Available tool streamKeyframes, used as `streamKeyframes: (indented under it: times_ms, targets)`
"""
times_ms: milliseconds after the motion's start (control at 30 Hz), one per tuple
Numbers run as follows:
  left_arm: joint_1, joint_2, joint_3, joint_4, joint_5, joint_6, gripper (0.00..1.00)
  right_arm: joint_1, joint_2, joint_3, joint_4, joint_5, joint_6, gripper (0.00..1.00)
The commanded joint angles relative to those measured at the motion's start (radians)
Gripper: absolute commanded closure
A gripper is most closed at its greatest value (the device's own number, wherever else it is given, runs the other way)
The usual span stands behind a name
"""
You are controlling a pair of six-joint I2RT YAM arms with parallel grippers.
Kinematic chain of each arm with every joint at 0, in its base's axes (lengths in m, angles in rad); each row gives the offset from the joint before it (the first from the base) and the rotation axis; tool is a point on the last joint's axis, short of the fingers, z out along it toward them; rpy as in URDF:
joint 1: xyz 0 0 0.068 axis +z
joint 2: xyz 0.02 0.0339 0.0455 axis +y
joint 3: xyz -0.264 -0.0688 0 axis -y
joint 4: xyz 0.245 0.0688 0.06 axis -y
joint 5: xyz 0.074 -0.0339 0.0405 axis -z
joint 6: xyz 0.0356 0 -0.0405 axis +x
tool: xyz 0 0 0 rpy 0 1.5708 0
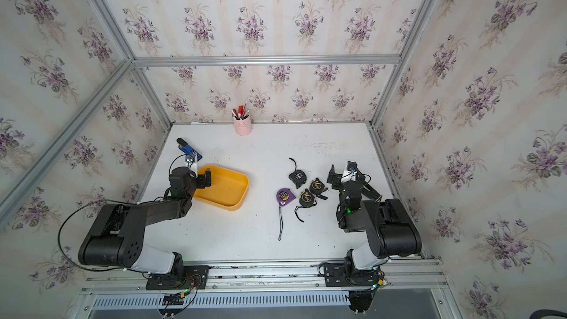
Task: Take the tape measure out of the storage box
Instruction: Reset both arms
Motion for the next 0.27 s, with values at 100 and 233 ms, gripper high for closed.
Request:
streamKeyframes:
  times_ms: [100, 233]
  targets:
    - [0.001, -0.001, 0.004, 0.008, 0.007, 0.007, 0.00, 0.000, 0.002, 0.004, 0.016, -0.001, 0.009, 0.00]
    - [0.002, 0.000, 0.004, 0.009, 0.006, 0.008, 0.00, 0.000, 0.000, 0.001, 0.020, -0.001, 0.008, 0.00]
